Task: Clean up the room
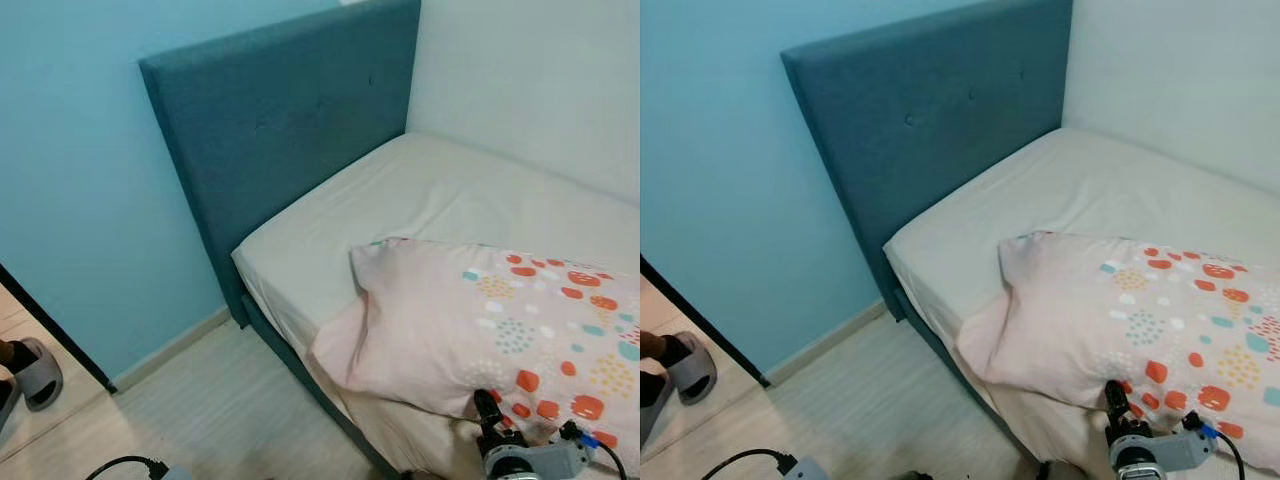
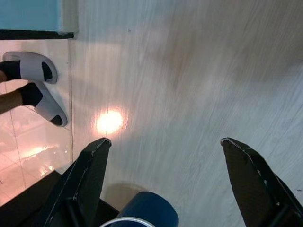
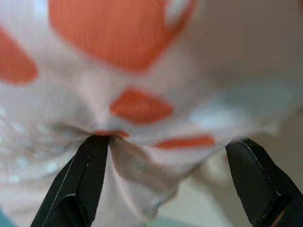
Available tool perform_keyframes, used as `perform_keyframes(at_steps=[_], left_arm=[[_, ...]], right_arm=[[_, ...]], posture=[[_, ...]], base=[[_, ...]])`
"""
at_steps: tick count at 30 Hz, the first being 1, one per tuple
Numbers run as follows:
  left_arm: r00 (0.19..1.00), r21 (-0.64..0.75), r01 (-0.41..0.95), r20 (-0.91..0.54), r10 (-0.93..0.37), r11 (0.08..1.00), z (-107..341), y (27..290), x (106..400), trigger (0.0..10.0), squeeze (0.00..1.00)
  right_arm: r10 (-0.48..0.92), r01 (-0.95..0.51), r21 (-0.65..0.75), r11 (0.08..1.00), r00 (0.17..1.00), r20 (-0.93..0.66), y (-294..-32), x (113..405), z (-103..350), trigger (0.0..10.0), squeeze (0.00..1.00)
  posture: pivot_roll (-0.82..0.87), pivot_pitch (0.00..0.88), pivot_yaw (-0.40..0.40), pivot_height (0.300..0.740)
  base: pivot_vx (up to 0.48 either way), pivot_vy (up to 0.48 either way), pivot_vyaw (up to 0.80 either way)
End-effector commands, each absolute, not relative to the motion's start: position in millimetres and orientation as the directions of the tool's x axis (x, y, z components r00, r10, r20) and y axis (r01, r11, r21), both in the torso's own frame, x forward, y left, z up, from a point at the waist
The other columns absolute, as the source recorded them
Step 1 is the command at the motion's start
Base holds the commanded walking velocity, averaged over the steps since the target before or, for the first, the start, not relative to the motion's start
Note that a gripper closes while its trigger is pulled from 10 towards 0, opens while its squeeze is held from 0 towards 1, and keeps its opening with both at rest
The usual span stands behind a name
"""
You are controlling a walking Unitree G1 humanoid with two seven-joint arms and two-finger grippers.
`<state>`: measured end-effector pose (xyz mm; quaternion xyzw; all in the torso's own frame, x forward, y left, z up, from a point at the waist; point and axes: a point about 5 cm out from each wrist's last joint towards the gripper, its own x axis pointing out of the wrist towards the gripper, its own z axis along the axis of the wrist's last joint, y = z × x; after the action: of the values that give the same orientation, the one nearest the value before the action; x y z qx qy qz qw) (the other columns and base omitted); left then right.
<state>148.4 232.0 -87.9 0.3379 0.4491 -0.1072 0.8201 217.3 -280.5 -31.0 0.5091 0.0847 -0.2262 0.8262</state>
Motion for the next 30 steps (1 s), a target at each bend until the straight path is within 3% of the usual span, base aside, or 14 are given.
perform_keyframes(at_steps=[1,6,17,27,28,30], left_arm=[[0.548,0.465,0.506,-0.824,0.146,0.726,-89,244,137,10.0,0.0],[0.549,0.466,0.52,-0.824,0.137,0.716,-90,245,133,10.0,0.0],[0.55,0.479,0.541,-0.824,0.14,0.692,-87,261,120,10.0,0.0],[0.595,0.512,0.554,-0.795,0.117,0.656,-77,280,117,10.0,0.0],[0.646,0.55,0.525,-0.754,0.117,0.649,-65,294,124,10.0,0.0],[0.666,0.564,0.513,-0.737,0.114,0.647,-60,298,128,10.0,0.0]], right_arm=[[-0.351,0.469,0.802,0.37,0.87,-0.347,-293,216,-26,10.0,0.0],[-0.416,0.465,0.808,0.361,0.856,-0.307,-309,213,-18,10.0,0.0],[-0.572,0.335,0.859,0.386,0.818,-0.062,-363,198,16,10.0,0.0],[-0.538,0.376,0.853,0.362,0.832,-0.139,-360,215,19,10.0,0.0],[-0.508,0.371,0.856,0.359,0.847,-0.155,-357,230,27,10.0,0.0],[-0.497,0.36,0.861,0.36,0.855,-0.149,-357,235,30,10.0,0.0]], posture=[[0.12,0.155,0.065,0.63],[0.14,0.179,0.073,0.63],[0.18,0.252,0.11,0.63],[0.25,0.337,0.147,0.63],[0.28,0.379,0.161,0.63],[0.28,0.379,0.161,0.63]], base=[[0.0,0.0,0.0],[0.0,0.0,0.0],[0.0,0.0,0.0],[0.0,0.0,0.0],[0.0,0.0,0.0],[0.0,0.0,0.0]])
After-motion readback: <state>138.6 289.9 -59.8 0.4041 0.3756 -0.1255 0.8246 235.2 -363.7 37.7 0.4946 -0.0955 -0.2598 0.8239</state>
